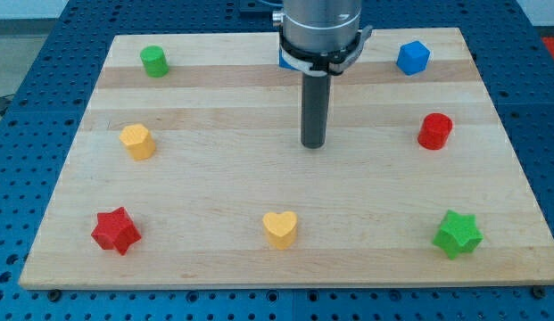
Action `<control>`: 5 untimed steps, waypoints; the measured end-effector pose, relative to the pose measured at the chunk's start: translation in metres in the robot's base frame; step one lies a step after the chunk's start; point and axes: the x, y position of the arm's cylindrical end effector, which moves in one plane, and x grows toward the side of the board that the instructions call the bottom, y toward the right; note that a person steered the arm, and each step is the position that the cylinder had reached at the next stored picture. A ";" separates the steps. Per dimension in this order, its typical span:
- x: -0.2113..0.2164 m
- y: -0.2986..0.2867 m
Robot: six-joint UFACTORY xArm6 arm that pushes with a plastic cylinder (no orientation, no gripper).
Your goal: Move the arm to the bottom left of the blue triangle
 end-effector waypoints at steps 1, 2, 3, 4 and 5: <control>-0.015 0.000; -0.015 -0.006; -0.024 -0.030; -0.055 -0.059; -0.063 -0.071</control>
